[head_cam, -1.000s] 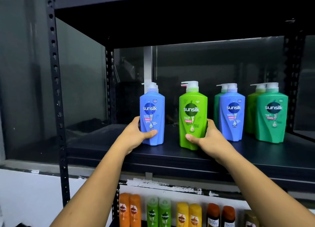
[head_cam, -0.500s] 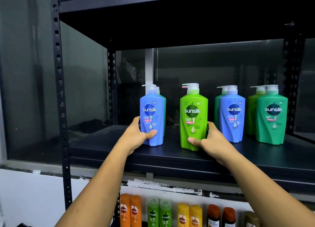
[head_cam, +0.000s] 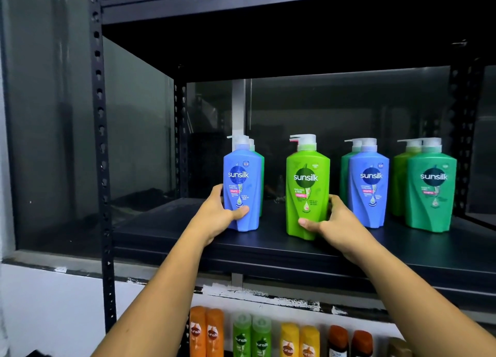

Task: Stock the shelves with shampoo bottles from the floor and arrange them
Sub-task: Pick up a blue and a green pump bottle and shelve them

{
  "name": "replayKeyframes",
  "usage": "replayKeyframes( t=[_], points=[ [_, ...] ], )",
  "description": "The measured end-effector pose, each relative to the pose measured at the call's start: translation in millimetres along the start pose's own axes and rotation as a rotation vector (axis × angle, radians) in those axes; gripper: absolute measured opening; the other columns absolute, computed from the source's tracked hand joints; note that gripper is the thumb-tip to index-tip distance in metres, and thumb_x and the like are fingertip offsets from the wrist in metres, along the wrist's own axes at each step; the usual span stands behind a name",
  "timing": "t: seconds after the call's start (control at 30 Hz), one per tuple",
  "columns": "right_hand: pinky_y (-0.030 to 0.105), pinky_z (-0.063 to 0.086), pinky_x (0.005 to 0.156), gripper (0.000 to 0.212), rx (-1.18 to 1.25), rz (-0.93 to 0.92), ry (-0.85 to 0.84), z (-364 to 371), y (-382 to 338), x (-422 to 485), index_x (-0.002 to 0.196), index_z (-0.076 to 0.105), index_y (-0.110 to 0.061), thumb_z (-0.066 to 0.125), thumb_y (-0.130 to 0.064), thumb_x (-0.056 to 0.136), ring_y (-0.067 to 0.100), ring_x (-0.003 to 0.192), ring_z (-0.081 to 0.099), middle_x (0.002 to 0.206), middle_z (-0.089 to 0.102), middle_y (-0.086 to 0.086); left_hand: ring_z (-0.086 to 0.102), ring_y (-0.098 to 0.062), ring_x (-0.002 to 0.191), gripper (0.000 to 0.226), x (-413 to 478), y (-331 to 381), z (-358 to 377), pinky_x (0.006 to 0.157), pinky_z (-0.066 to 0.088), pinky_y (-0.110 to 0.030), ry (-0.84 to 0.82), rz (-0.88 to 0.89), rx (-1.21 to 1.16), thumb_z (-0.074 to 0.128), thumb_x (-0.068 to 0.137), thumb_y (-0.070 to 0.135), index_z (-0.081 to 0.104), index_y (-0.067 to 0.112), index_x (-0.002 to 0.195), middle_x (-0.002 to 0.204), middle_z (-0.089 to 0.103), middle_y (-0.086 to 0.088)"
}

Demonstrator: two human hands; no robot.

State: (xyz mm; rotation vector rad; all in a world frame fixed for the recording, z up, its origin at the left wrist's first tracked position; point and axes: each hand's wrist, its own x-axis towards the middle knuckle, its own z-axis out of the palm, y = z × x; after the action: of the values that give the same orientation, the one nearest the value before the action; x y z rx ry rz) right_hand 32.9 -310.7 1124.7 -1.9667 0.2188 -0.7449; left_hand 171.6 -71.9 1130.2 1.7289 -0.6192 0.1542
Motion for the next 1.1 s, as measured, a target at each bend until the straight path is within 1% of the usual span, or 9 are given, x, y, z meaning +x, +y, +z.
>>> replayKeyframes(
  t=[0.23, 0.37, 0.47, 0.57, 0.67, 0.77, 0.87, 1.0, 1.1],
  points=[
    [0.028, 0.044, 0.086, 0.068, -0.151, 0.005, 0.021, 1.7, -6.4, -3.5, 0.13, 0.048, -0.021, 0.086, -0.033, 0.076, 0.017, 0.103, 0.062, 0.118, 0.066, -0.003, 0.066, -0.006, 0.107, 0.067, -8.4, 5.6, 0.5, 0.089, 0.052, -0.027, -0.017, 0.003, 0.141, 0.081, 0.086, 0.029, 0.043, 0.027, 0.142, 0.122, 0.067, 0.012],
    [0.033, 0.048, 0.089, 0.062, -0.353, 0.009, 0.05, 1.4, -12.0, -12.3, 0.126, 0.051, -0.019, 0.078, -0.049, 0.08, 0.026, 0.113, 0.061, 0.123, 0.067, 0.003, 0.061, -0.015, 0.115, 0.074, -31.6, 9.4, -4.0, 0.094, 0.048, -0.034, -0.084, 0.05, 0.497, 0.069, 0.091, 0.045, 0.027, 0.034, 0.15, 0.131, 0.06, 0.016],
    [0.039, 0.052, 0.082, 0.055, -0.662, -0.012, 0.095, 2.4, -13.3, -33.3, 0.118, 0.055, -0.02, 0.062, -0.063, 0.084, 0.03, 0.109, 0.062, 0.115, 0.067, 0.004, 0.058, -0.016, 0.125, 0.08, -48.4, 5.4, -10.3, 0.103, 0.05, -0.045, -0.147, 0.03, 0.668, 0.059, 0.086, 0.065, 0.018, 0.045, 0.152, 0.142, 0.056, 0.02],
    [0.038, 0.05, 0.075, 0.05, -0.883, -0.027, 0.119, 4.0, -10.6, -59.9, 0.105, 0.061, -0.02, 0.047, -0.065, 0.09, 0.03, 0.103, 0.064, 0.106, 0.068, 0.004, 0.054, -0.019, 0.132, 0.071, -64.5, 2.2, -11.3, 0.108, 0.046, -0.043, -0.152, 0.027, 0.762, 0.046, 0.093, 0.069, 0.036, 0.033, 0.153, 0.146, 0.056, 0.01],
    [0.035, 0.043, 0.074, 0.052, -0.945, -0.091, 0.08, 6.4, -14.2, -86.0, 0.097, 0.068, -0.022, 0.037, -0.063, 0.096, 0.032, 0.1, 0.064, 0.099, 0.071, 0.006, 0.059, -0.025, 0.121, 0.055, -89.1, 2.4, -8.1, 0.104, 0.047, -0.044, -0.14, 0.104, 0.865, 0.04, 0.099, 0.063, 0.062, 0.021, 0.127, 0.127, 0.067, 0.002],
    [0.037, 0.039, 0.099, 0.047, -0.993, -0.343, -0.047, 11.8, -14.0, -106.6, 0.118, 0.064, -0.022, 0.035, -0.054, 0.101, 0.024, 0.118, 0.057, 0.122, 0.067, 0.001, 0.053, -0.021, 0.131, 0.046, -114.6, -0.1, -5.7, 0.118, 0.034, -0.041, -0.134, 0.24, 0.891, 0.041, 0.103, 0.054, 0.059, 0.023, 0.132, 0.138, 0.061, 0.008],
    [0.034, 0.017, 0.121, 0.053, -0.9, -0.463, -0.147, 16.3, -8.4, -123.4, 0.147, 0.046, -0.02, 0.034, -0.048, 0.104, 0.014, 0.144, 0.035, 0.152, 0.046, 0.0, 0.03, -0.009, 0.151, 0.051, -142.2, -0.8, -3.4, 0.123, 0.017, -0.026, -0.088, 0.292, 0.801, 0.047, 0.105, 0.043, 0.048, 0.022, 0.151, 0.158, 0.042, 0.008],
    [0.031, 0.013, 0.125, 0.054, -0.785, -0.497, -0.19, 24.0, 3.3, -152.1, 0.152, 0.039, -0.019, 0.035, -0.045, 0.104, 0.01, 0.15, 0.023, 0.158, 0.038, -0.003, 0.026, -0.002, 0.15, 0.053, -182.9, -15.1, 0.8, 0.119, 0.015, -0.016, -0.097, 0.261, 0.731, 0.053, 0.103, 0.042, 0.046, 0.025, 0.152, 0.159, 0.041, 0.007],
    [0.031, 0.026, 0.119, 0.049, -0.734, -0.453, -0.287, 37.7, 26.0, -185.3, 0.145, 0.046, -0.019, 0.04, -0.043, 0.103, 0.017, 0.143, 0.037, 0.149, 0.05, -0.001, 0.034, -0.001, 0.146, 0.051, -219.0, -39.9, 6.3, 0.114, 0.024, -0.013, -0.135, 0.178, 0.701, 0.055, 0.101, 0.043, 0.05, 0.027, 0.15, 0.155, 0.048, 0.009]
  ],
)
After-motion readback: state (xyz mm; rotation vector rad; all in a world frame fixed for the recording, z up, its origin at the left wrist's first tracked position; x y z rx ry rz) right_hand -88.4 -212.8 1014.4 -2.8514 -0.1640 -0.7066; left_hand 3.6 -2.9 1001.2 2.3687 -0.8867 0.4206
